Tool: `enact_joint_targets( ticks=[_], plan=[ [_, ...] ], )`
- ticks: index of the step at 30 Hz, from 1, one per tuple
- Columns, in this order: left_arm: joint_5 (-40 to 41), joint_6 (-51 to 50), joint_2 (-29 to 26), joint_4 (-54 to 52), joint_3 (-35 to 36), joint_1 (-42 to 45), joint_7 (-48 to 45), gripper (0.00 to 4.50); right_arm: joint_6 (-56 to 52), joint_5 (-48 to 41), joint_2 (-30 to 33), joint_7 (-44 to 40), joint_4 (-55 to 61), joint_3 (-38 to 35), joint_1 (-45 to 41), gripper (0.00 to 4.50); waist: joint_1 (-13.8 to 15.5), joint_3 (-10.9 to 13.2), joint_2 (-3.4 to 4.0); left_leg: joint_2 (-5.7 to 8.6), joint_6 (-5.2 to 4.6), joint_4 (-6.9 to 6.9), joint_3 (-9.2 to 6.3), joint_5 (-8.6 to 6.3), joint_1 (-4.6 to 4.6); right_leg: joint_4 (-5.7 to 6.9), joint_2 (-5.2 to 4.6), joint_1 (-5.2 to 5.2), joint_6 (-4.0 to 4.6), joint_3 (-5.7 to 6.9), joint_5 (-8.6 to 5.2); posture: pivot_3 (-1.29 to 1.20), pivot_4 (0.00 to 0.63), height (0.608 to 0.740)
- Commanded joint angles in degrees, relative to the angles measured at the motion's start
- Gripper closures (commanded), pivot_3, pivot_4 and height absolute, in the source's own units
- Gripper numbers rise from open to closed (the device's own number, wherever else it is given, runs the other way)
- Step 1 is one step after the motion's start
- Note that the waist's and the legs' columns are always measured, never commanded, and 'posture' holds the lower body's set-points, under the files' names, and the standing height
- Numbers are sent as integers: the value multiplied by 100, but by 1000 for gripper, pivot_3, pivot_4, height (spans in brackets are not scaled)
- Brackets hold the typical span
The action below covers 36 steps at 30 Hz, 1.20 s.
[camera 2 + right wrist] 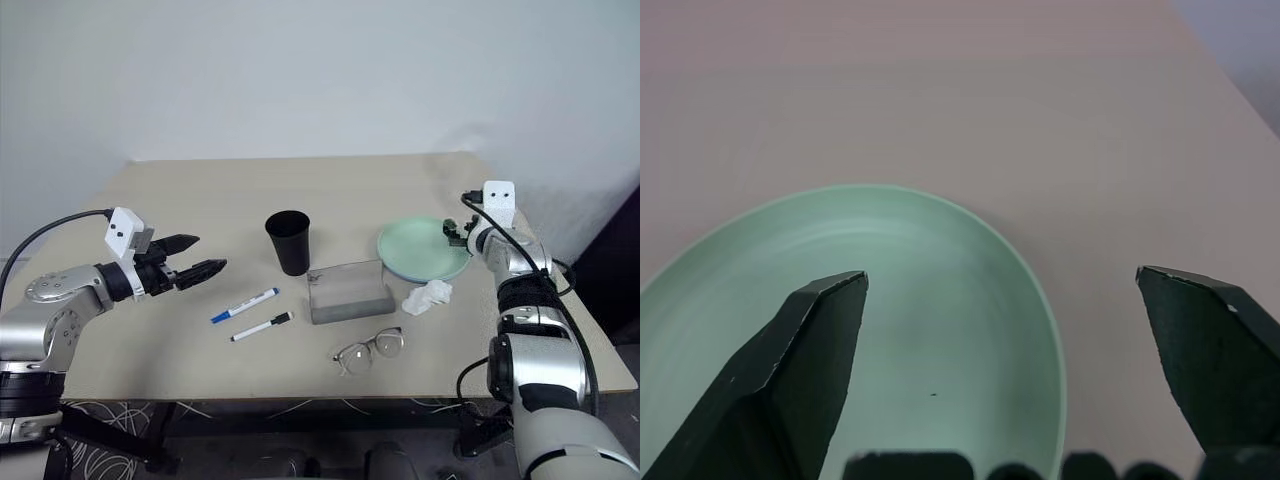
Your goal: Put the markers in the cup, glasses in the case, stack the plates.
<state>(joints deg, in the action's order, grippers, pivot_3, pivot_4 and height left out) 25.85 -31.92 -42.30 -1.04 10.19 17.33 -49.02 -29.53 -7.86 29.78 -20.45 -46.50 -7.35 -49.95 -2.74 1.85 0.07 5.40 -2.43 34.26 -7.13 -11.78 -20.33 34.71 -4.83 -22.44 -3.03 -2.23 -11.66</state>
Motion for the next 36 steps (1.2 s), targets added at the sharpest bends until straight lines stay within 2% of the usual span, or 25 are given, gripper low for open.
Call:
enact_joint_targets(
  ticks=[1,3,7,13,18,25,36],
  plan=[
    [8,56,-38,-80,77,141,12,0,-544,-74,385,-1031,1199,392,326,21,8,0,0,0,0,0,0,0,0,-1,-1,0,0,1,0,0,0,732],
    [2,56,-40,-69,77,146,6,0,-973,-270,645,-1760,2015,647,690,21,14,0,0,0,0,3,-3,-1,-2,-1,-1,1,-1,3,-1,0,0,732],
    [-2,68,-45,-49,81,151,-6,0,-1637,-569,963,-2457,3183,859,1169,21,-1,0,1,-2,1,7,1,-1,-7,2,-4,-4,-4,3,1,0,0,732],
    [-5,75,-41,-53,83,130,-10,0,-2389,-799,1140,-2891,4188,1186,1654,21,15,0,-2,-13,3,11,2,-2,-8,-1,-5,-2,-9,12,2,0,0,732],
    [-6,72,-48,-90,98,86,-6,0,-2707,-806,1088,-2790,4265,1338,1854,21,46,1,-3,-12,3,21,3,-3,-18,-2,-7,-5,-10,14,3,0,0,732],
    [9,62,-94,-163,163,-24,-6,0,-2566,-642,1213,-2738,3970,1432,2035,21,159,1,-3,-12,4,20,5,-4,-21,-3,-8,-10,-10,14,3,0,0,732],
    [-4,58,-113,-178,154,-32,-7,0,-2226,-461,1250,-2674,3678,1462,2232,21,174,1,-7,-12,4,22,4,-4,-22,-4,-8,-7,-10,17,3,0,0,732]
  ],
)
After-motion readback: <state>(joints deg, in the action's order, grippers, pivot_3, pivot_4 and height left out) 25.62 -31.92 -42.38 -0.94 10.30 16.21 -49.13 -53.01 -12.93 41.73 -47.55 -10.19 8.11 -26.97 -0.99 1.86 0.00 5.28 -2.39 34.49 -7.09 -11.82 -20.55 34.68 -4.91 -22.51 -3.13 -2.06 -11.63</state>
